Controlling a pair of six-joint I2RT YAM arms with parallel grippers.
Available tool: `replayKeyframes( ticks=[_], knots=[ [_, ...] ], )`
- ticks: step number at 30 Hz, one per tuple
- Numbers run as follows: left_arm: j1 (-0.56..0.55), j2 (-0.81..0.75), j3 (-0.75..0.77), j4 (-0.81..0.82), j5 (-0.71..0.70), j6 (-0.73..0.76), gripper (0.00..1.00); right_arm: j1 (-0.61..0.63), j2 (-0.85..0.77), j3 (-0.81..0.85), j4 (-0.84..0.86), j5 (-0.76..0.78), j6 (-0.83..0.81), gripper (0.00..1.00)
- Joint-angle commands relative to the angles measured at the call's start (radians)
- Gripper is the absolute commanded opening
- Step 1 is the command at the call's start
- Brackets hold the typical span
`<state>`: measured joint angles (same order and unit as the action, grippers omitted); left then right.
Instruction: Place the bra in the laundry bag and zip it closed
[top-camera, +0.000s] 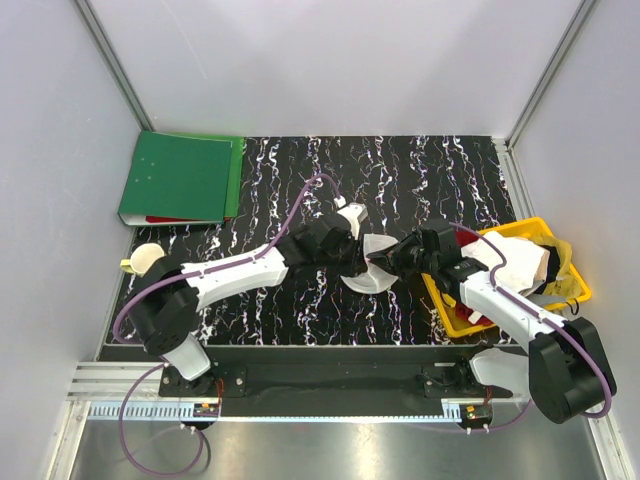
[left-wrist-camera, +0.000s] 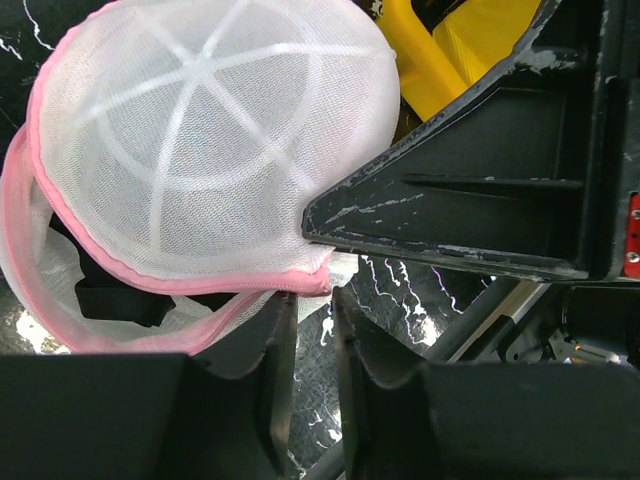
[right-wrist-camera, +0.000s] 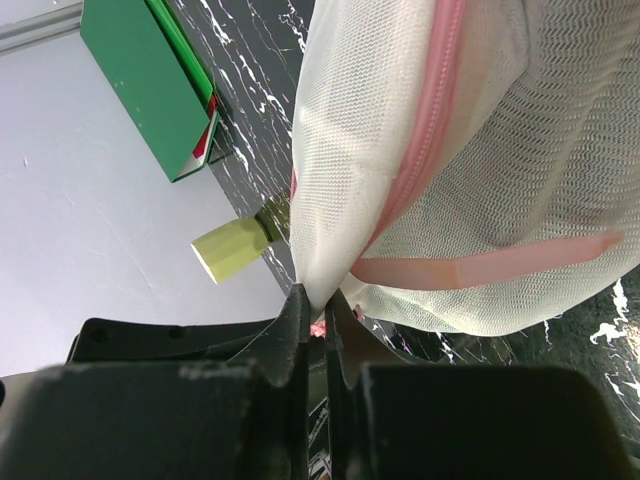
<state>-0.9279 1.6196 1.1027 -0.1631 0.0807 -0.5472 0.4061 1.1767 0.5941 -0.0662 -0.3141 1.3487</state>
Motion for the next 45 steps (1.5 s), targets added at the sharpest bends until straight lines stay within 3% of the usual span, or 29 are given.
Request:
replayKeyframes(
  ticks=[1, 5, 14, 20, 24, 29, 39, 45],
  knots=[
    [0.003, -0.041, 0.005, 0.031, -0.041, 0.015, 0.19, 0.008, -0.009, 0.007, 0.025, 0.01, 0.006, 0.0],
    [0.004, -0.02, 0.034, 0.001, -0.055, 0.023, 0.13, 0.011, -0.02, 0.004, 0.023, 0.007, 0.01, 0.0],
    [0.004, 0.006, 0.062, -0.019, -0.078, 0.015, 0.16, 0.016, -0.031, 0.01, 0.026, -0.005, 0.024, 0.0],
    [0.003, 0.008, 0.072, -0.018, -0.075, 0.013, 0.31, 0.022, -0.032, 0.003, 0.032, -0.003, 0.029, 0.0],
    [0.003, 0.0, 0.065, -0.013, -0.078, 0.015, 0.33, 0.023, -0.04, 0.003, 0.031, -0.003, 0.033, 0.0],
    [0.003, 0.006, 0.072, -0.019, -0.078, 0.01, 0.18, 0.023, -0.043, 0.003, 0.032, -0.006, 0.033, 0.0],
    [0.003, 0.023, 0.085, -0.044, -0.139, 0.003, 0.0, 0.027, -0.048, 0.003, 0.032, -0.005, 0.033, 0.0],
    [0.003, -0.003, 0.08, -0.124, -0.193, 0.041, 0.0, 0.025, -0.055, -0.01, 0.031, 0.026, -0.002, 0.0]
  ],
)
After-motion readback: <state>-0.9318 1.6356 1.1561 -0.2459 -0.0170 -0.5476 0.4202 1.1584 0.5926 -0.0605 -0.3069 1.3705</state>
